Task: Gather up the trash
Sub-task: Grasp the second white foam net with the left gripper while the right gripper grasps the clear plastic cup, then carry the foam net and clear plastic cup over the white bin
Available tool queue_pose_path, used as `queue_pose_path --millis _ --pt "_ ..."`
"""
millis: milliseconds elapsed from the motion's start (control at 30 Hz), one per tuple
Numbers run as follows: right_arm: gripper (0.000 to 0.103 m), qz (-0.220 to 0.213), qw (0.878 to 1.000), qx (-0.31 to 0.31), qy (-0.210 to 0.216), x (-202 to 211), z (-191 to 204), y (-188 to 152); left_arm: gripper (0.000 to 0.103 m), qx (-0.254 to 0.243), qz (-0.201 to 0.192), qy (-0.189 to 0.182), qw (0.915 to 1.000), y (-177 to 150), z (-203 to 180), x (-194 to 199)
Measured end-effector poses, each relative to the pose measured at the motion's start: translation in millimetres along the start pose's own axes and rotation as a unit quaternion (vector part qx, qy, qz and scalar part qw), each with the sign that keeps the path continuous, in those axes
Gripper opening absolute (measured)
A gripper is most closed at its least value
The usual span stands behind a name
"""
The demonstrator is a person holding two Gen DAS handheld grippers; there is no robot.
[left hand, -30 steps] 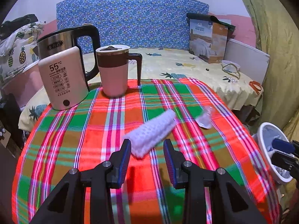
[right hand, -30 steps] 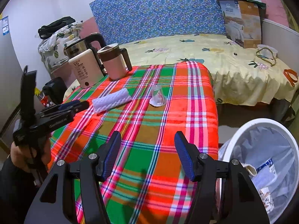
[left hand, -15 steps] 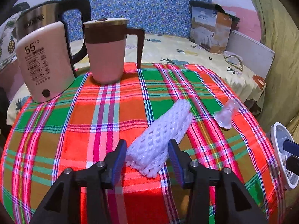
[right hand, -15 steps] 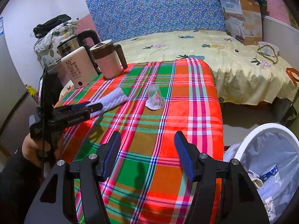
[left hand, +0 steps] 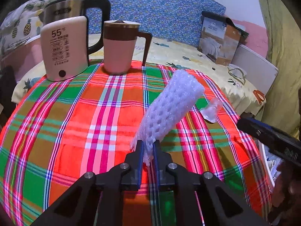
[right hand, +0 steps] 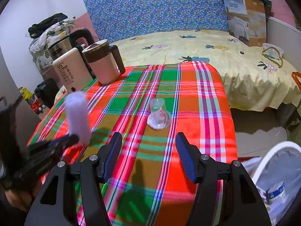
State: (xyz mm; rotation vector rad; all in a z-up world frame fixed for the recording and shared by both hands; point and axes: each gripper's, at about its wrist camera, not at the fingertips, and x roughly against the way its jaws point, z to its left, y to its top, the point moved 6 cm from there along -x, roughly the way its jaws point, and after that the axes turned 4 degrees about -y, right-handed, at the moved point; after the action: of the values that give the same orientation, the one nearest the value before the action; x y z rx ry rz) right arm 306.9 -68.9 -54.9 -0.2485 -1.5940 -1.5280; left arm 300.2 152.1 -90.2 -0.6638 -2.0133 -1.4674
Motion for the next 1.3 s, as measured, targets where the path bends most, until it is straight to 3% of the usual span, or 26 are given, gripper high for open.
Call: queue_pose_path --millis 267,367,433,933,1300 --pt "0.056 0.005 1.0 0.011 -0.026 -36 -2 21 0.009 0.017 -0.014 -0.019 0.9996 3 10 0" --pt "0.045 0.017 0.999 0.008 -0.03 -49 -4 22 0.009 0.018 -0.017 -0.026 0.9994 4 11 0" --pt "0.029 0.021 0.999 0.005 -0.037 -52 -5 22 0.009 0.019 -0.018 -0.029 0.9992 4 11 0" --pt "0.028 -0.019 1.0 0.0 -0.02 14 4 6 0.009 0.005 -0.032 -0.025 0.9992 3 -4 24" --pt "0.028 -0.041 0.999 0.005 -0.005 61 7 -16 0.009 -0.008 -0.032 -0.032 0.9989 -23 -35 66"
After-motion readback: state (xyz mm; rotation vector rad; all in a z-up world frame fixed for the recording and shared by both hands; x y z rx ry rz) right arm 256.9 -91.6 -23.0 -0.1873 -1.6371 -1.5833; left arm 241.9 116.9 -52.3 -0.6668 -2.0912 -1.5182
